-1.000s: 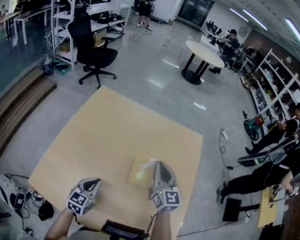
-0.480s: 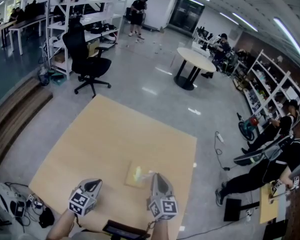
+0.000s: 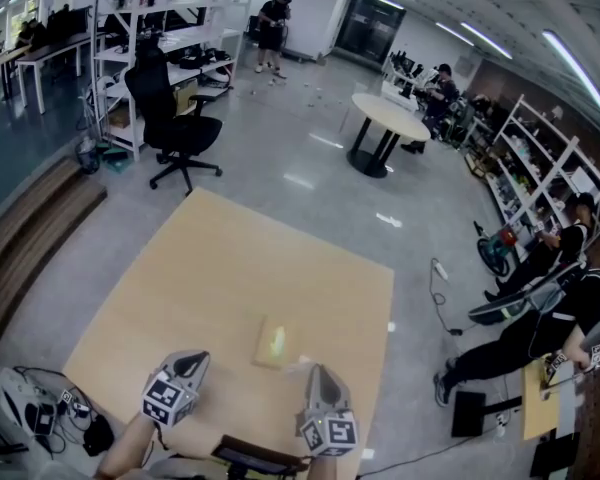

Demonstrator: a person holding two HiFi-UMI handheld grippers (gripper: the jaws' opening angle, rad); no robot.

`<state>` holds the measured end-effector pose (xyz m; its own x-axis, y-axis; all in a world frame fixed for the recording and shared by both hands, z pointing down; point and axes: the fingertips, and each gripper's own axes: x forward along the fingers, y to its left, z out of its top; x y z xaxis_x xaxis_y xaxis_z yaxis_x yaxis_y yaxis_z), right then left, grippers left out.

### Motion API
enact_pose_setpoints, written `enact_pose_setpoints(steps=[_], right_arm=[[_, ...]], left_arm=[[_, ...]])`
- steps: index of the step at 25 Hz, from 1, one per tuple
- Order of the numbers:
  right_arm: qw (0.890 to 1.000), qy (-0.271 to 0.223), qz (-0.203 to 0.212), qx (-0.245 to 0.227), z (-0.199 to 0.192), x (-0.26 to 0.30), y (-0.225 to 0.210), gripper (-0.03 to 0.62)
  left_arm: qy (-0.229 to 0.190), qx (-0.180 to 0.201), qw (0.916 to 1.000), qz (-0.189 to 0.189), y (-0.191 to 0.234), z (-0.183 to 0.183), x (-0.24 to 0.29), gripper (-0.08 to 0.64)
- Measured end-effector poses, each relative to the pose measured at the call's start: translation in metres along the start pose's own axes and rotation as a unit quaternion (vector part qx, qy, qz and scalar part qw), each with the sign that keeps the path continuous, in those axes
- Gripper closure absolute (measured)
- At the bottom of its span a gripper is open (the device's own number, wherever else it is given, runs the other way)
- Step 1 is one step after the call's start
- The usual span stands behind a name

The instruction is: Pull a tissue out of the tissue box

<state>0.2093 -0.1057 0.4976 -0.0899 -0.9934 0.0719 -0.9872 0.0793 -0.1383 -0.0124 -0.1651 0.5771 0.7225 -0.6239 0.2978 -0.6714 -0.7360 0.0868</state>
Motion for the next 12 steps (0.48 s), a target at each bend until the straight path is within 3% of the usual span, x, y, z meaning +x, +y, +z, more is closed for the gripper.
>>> enact_pose_setpoints(steps=[12], right_arm=[[0.999, 0.009, -0.03, 0.029, -0.017, -0.052, -0.015, 0.591]], left_arm=[[-0.018, -0.001, 0.9998, 0.006, 0.001, 0.014, -0.003, 0.554]])
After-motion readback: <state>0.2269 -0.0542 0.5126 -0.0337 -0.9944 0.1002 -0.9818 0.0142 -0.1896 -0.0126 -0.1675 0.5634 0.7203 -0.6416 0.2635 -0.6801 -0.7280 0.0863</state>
